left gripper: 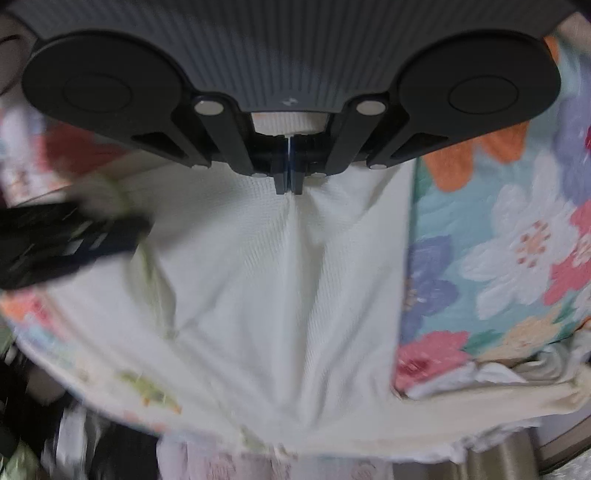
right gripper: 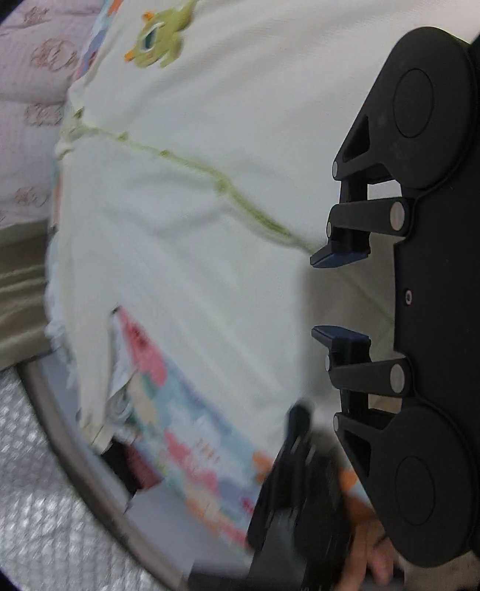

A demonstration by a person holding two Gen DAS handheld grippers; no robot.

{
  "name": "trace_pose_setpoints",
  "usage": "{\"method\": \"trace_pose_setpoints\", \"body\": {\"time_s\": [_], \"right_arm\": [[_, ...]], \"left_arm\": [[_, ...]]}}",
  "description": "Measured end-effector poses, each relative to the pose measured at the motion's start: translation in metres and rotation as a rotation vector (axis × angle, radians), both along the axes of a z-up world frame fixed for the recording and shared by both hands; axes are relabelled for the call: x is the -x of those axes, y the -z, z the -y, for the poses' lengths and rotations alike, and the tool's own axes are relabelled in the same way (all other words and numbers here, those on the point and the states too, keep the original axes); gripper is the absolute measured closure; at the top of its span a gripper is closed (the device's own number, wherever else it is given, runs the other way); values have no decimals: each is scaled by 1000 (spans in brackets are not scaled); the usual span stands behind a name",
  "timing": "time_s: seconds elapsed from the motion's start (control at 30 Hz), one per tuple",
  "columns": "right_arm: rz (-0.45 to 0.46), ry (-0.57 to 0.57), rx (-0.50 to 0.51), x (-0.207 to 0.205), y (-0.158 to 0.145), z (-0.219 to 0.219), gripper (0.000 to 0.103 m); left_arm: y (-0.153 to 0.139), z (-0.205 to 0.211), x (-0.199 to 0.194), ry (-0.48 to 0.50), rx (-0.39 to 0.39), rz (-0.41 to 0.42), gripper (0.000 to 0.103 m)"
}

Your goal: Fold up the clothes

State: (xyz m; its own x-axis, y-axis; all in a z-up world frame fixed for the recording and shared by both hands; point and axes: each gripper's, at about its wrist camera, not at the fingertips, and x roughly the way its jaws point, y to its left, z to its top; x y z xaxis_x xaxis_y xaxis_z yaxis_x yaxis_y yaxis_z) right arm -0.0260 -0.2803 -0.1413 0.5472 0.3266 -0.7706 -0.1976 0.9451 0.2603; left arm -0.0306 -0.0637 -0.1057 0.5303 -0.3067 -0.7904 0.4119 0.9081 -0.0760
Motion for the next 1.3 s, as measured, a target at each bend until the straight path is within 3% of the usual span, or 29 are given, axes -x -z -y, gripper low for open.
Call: {"method": "trace_pose_setpoints", "body": {"time_s": [0.03,0.1,0.17,0.27,0.37,0.43,0.5,0.53,0.57,0.63,0.67,0.73,0.8,0.83,0.9,0.97,1.0,1.03,1.1,1.2,1.27,1.3], "right_arm": [[-21,0,12,4,4,-2,63],[-44,-24,36,16,10,-7,63],[-55,-52,39,26,12,-10,63],[-64,-44,8,30,14,-8,59],[-65,-13,-60,25,11,-2,58],[-59,7,-97,20,12,0,58],[-45,33,-125,17,16,2,56],[-38,42,-137,15,20,4,55],[-26,47,-147,13,24,4,54],[22,13,-118,12,28,0,54],[35,-5,-95,12,27,-2,54],[39,1,-65,13,23,-5,66],[43,-17,-19,14,18,-10,94],[38,-38,-22,16,16,-11,99],[-1,-85,-89,18,14,-12,100],[-13,-109,-79,22,12,-16,100],[-19,-121,-71,24,11,-18,100],[-44,-130,-67,23,11,-19,98],[-95,-121,-50,19,12,-20,97],[-115,-85,-48,21,11,-12,91],[-118,-85,-34,26,9,-12,90],[-111,-94,-3,31,8,-14,73]], "left_arm": [[-9,-7,9,-11,24,14,103],[-8,-7,26,-13,-76,48,103],[7,-9,24,-15,-116,-14,103],[8,-21,14,-61,19,-84,103],[-9,-37,10,-113,129,-46,98],[-15,-48,10,-158,140,-4,92],[-18,-54,3,-166,98,9,82],[-18,-52,-3,-138,72,-16,69],[-15,-45,-15,-44,10,-65,62],[-13,-32,-28,88,-107,-60,54],[-11,-30,-35,78,-157,-63,52],[-8,-26,-49,59,-257,-69,47],[-6,-30,-55,41,-196,-58,40],[1,-35,-58,26,-138,-93,39],[15,-44,-62,-4,-21,-161,44],[23,-47,-62,-32,-8,-199,70],[22,-46,-60,-23,-17,-183,89],[19,-47,-60,-19,-4,-176,98],[13,-49,-57,-21,16,-161,99],[3,-47,-44,-41,-63,-60,98],[-8,-49,-33,-67,-72,-11,98],[-10,-48,-29,-76,-79,0,98]]}}
